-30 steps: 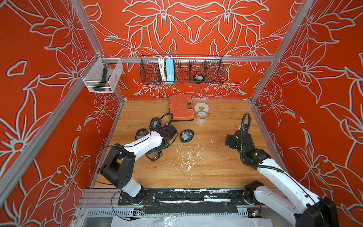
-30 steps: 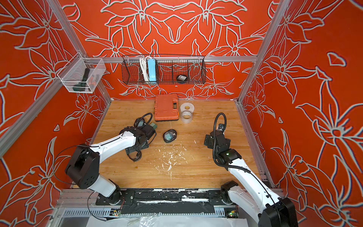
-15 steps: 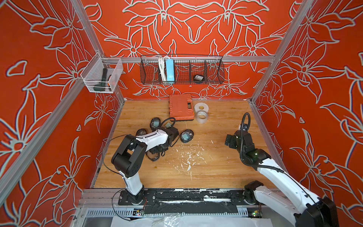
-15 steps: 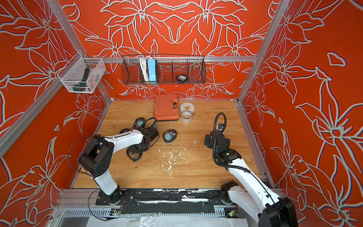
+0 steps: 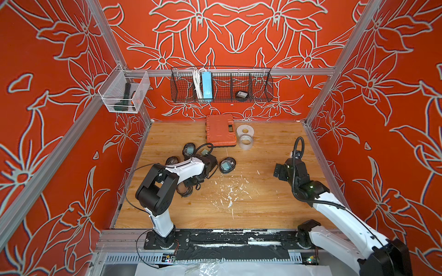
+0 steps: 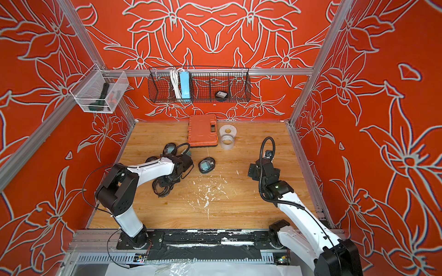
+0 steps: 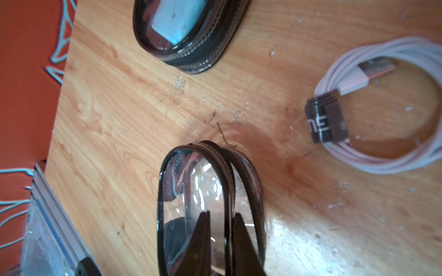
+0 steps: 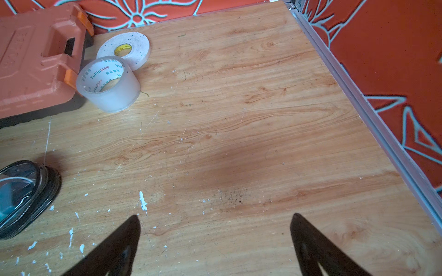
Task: Pack away charging kits
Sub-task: Pick up the storage bag at the center of the board.
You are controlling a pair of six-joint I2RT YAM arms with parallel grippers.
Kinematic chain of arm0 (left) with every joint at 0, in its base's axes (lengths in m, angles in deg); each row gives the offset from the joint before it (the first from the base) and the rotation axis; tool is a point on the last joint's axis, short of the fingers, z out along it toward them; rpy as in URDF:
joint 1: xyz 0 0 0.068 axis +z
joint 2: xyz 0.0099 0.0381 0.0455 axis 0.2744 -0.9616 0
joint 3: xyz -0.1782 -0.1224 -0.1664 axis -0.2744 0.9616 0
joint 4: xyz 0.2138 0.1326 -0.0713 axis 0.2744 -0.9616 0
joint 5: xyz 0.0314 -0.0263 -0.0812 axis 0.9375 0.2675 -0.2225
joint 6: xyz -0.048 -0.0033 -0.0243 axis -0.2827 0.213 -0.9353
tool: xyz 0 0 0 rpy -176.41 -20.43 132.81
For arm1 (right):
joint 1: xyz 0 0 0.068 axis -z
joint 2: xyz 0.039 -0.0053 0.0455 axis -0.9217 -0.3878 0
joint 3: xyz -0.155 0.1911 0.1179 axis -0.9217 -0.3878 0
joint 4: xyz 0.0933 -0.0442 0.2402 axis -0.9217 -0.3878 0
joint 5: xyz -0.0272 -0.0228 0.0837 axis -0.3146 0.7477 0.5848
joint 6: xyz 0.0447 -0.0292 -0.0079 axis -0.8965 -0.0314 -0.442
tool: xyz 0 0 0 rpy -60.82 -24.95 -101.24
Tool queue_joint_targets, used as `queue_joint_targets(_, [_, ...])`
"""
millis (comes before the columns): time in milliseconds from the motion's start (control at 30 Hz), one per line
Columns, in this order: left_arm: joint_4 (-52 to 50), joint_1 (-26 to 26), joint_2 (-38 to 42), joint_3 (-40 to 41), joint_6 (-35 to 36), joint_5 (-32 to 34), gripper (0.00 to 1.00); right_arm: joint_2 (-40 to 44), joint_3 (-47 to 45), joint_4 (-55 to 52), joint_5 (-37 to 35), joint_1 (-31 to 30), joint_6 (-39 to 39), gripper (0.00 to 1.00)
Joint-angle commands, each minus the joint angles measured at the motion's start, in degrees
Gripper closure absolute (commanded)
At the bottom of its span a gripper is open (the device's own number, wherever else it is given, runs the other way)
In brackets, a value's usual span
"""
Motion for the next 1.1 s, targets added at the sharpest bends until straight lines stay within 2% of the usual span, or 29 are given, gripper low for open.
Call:
queue_joint_targets(0, [-2.6,0.2,2.1,0.3,-1.4,1.6,0.92,0.1,0.3,0.0,1.2,0.4,0.1,0.03])
queue_joint_targets(233, [-3.5,0.2,7.5,0.8,-0.3,2.3,1.00,0.4,1.3,1.9,14.8,-0.3,-1.4,0.08])
queue_joint_targets(300, [-4.0,0.3,9.5,0.9,0.5,2.8,1.00,-0.7,1.3,4.9,19.0,-2.9,-3.4,0.09])
queue_joint_targets(367, [-5.2,0.6,11.8,1.0,0.7,3.7,1.00,-3.4,3.3,6.1,16.9,-8.6,-4.9,0.12])
queue_joint_targets(433, [-6.4,0.6,14.7,1.4,-0.5,4.0,1.00,-8.5,7.7,5.2,13.6,-15.3,-5.5,0.16])
queue_joint_targets(500, [-4.7,0.8,17.9,1.5,1.7,1.7,1.00,-15.4,14.3,3.7,11.7,-21.4,-5.0,0.22])
queue_joint_targets(567, [-5.5,1.6,19.9,-1.7,4.8,-0.3,1.00,-21.0,19.1,3.0,12.7,-23.5,-5.7,0.25])
queue_joint_targets(700, [-12.1,4.3,22.9,-11.7,11.1,-0.5,1.00,-29.4,26.6,5.5,13.4,-26.7,-5.5,0.24])
queue_joint_targets(767, [-10.4,6.8,25.0,-13.8,17.1,-2.3,1.00,-35.1,34.1,2.4,12.7,-29.1,-4.3,0.26])
queue_joint_targets(900, [-10.1,12.5,25.1,-14.9,22.8,-1.1,1.00,-46.2,46.1,-1.1,12.3,-32.3,-3.0,0.26])
queue_joint_targets(1067, [-7.1,14.9,27.7,-11.7,21.8,3.3,1.00,-63.9,66.1,-9.3,12.5,-34.4,-1.4,0.32])
